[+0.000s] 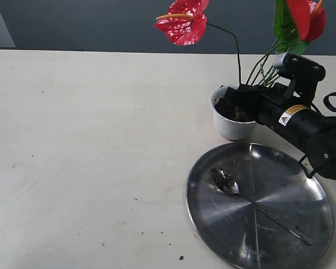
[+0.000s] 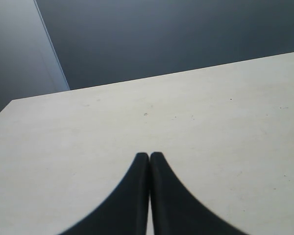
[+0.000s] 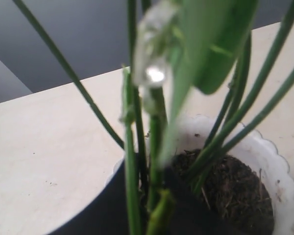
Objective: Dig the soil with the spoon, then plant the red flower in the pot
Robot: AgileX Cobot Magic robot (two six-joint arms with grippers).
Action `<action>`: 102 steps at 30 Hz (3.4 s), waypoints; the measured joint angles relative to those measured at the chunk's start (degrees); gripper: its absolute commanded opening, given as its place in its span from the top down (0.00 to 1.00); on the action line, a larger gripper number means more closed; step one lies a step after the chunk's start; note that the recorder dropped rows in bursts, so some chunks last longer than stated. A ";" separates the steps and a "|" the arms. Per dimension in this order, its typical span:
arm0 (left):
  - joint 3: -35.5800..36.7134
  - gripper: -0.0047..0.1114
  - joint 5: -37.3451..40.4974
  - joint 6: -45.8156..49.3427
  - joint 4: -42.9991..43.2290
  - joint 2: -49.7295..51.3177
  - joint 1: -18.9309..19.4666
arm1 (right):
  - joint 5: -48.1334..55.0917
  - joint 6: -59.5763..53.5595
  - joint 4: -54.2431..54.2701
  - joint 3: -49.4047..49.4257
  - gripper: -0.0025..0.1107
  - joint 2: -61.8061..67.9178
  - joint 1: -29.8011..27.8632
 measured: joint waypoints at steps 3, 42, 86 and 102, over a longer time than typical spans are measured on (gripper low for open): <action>0.00 0.95 0.00 0.00 0.00 0.00 0.00 | -0.32 0.00 0.00 -0.15 0.98 0.49 0.00; 0.00 0.95 0.00 0.00 0.00 0.00 0.00 | 12.00 -8.00 1.92 -5.57 0.98 0.24 -2.71; 0.00 0.95 0.00 0.00 0.00 0.00 0.00 | 6.32 -9.78 -2.73 -4.64 0.98 2.56 -0.59; 0.00 0.95 0.00 0.00 0.00 0.00 0.00 | 6.80 -9.78 -2.73 -4.64 0.96 2.36 -0.59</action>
